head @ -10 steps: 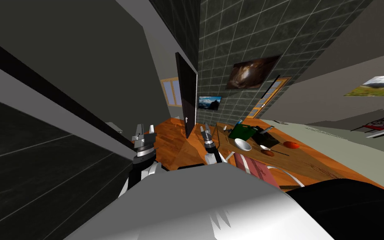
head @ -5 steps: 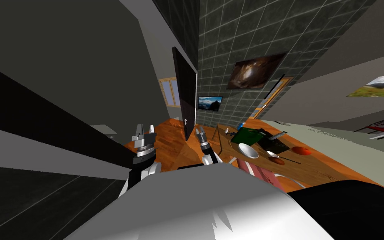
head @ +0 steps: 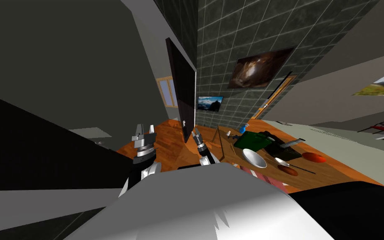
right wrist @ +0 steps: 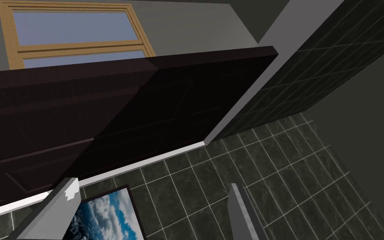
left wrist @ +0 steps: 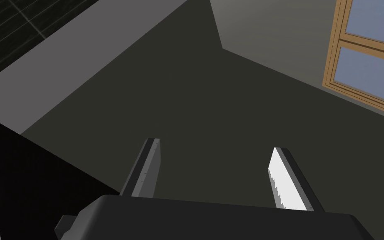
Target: Push the door open
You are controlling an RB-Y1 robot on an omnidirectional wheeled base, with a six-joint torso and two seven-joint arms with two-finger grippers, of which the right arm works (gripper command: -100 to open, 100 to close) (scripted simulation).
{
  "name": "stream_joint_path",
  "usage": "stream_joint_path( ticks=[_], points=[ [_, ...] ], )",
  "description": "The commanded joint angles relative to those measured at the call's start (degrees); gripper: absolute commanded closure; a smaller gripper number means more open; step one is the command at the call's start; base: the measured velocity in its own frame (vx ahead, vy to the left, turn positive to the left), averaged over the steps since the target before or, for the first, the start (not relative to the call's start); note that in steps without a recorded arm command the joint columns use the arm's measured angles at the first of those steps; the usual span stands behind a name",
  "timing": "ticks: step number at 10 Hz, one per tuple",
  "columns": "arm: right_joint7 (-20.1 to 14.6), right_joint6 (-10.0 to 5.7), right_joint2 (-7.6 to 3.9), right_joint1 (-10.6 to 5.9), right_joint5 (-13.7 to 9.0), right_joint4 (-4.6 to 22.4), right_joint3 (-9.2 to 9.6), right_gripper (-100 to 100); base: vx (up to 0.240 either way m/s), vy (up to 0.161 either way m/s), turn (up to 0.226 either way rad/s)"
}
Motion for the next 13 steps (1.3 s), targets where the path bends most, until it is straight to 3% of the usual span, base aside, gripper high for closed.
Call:
stream_joint_path(
  ticks=[1,6,13],
  points=[
    [-0.19,-0.58,-0.14,-0.63,0.05,1.73,1.28,-100,0.117,-0.015,-0.004],
    [-1.3,-1.63,-1.12,-3.66,0.08,8.21,7.25,-100,0.167,-0.043,-0.014],
    [-2.53,-2.77,-2.11,-6.99,0.12,15.33,13.81,-100,0.142,-0.039,-0.01]
  ],
)
